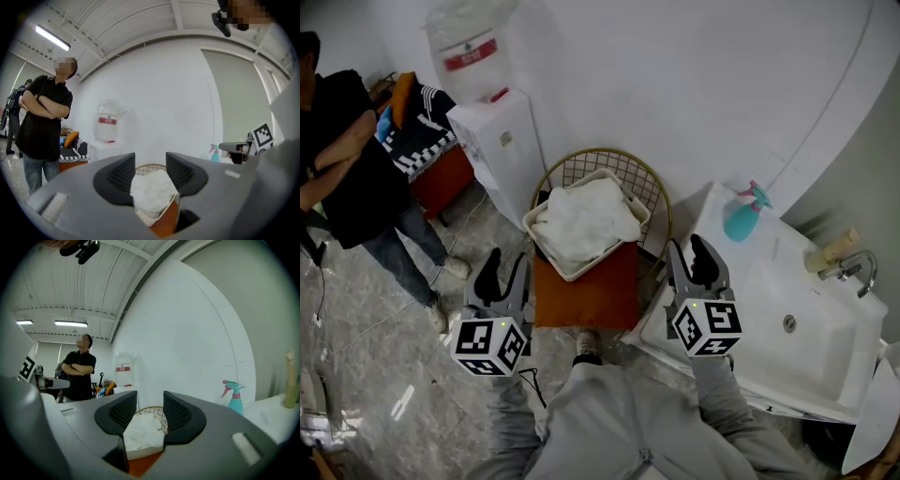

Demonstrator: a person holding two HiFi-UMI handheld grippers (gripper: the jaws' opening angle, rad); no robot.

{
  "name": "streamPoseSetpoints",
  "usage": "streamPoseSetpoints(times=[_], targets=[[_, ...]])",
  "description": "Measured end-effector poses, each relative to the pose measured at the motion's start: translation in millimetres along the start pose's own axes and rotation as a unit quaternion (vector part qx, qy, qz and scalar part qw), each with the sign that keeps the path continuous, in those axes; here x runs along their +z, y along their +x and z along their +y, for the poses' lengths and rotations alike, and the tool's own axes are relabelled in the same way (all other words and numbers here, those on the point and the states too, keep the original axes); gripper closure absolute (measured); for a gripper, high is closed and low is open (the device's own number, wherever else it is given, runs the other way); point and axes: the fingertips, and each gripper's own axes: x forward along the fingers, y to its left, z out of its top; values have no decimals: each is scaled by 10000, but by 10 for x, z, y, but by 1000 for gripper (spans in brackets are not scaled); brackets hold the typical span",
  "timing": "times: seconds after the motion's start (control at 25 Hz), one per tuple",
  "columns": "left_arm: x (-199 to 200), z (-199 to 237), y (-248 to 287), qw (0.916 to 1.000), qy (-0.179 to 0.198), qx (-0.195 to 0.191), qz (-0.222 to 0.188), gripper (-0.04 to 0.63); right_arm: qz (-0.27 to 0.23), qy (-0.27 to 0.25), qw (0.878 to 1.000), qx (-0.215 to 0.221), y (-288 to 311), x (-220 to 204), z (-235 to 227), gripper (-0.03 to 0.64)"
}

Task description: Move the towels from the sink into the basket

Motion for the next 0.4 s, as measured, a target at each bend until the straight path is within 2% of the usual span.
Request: streamPoseSetpoints(times=[0.4], targets=[[22,-58,39,10000,18,9,-10,373,25,-27,10000,2,18,5,-68,443]])
